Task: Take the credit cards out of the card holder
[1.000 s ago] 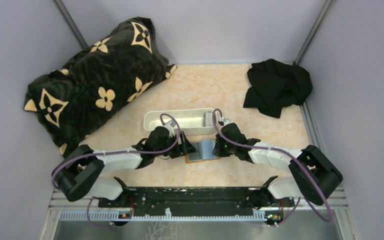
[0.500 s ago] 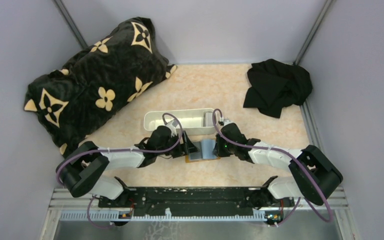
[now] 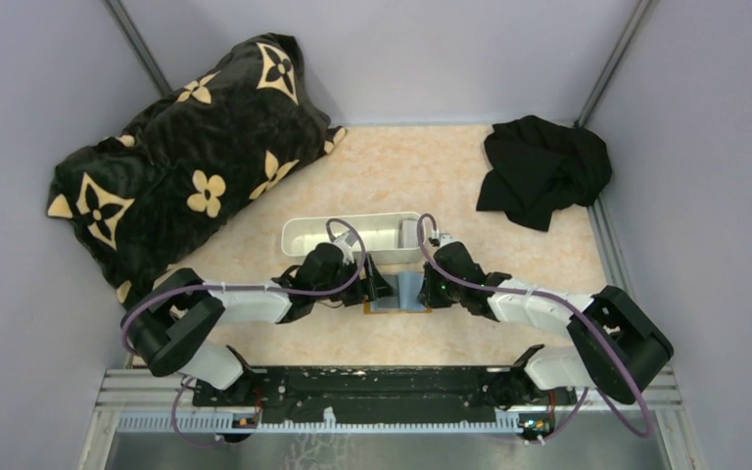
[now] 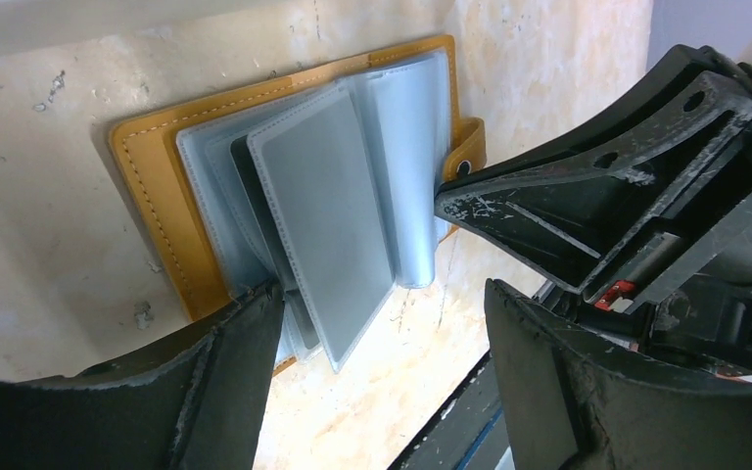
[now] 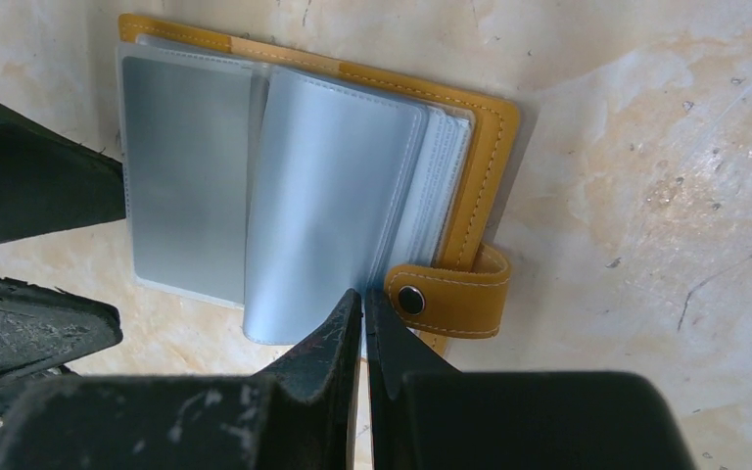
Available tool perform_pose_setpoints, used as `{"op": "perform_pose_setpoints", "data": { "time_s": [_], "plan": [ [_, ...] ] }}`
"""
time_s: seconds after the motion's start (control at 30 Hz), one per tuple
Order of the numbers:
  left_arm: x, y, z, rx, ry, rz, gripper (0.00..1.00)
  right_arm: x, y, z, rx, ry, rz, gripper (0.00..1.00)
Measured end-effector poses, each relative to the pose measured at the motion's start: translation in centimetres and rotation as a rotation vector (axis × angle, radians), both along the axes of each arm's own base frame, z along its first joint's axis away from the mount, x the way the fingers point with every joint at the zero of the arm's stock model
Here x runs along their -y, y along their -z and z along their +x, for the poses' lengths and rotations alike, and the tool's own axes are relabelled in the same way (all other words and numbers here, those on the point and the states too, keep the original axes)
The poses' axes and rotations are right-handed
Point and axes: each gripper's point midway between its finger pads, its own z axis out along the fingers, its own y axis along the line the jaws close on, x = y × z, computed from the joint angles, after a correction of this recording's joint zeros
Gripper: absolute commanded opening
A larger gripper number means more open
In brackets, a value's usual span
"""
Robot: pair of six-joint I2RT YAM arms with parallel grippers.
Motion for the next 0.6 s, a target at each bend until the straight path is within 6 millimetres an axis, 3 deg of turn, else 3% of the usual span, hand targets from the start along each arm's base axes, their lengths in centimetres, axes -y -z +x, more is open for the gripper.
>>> {"op": "perform_pose_setpoints", "data": {
  "time_s": [0.13,0.43,0.6],
  "plan": [
    [0.3,0.0,-0.1,0.0,0.009,0.0,0.81,0.1,0.0,0.0,0.003,0.001,0.001,0.06],
    [2.5,-2.7,0.0,0.04,0.055,-0.061,0.81,0.0,0.0,0.0,0.007,0.002,0.008,0.06],
    [3.0,-3.1,-0.2,0.044,0.071,-0.073,0.81,-0.1,0.0,0.0,0.012,0.0,0.017,0.06]
  ]
}}
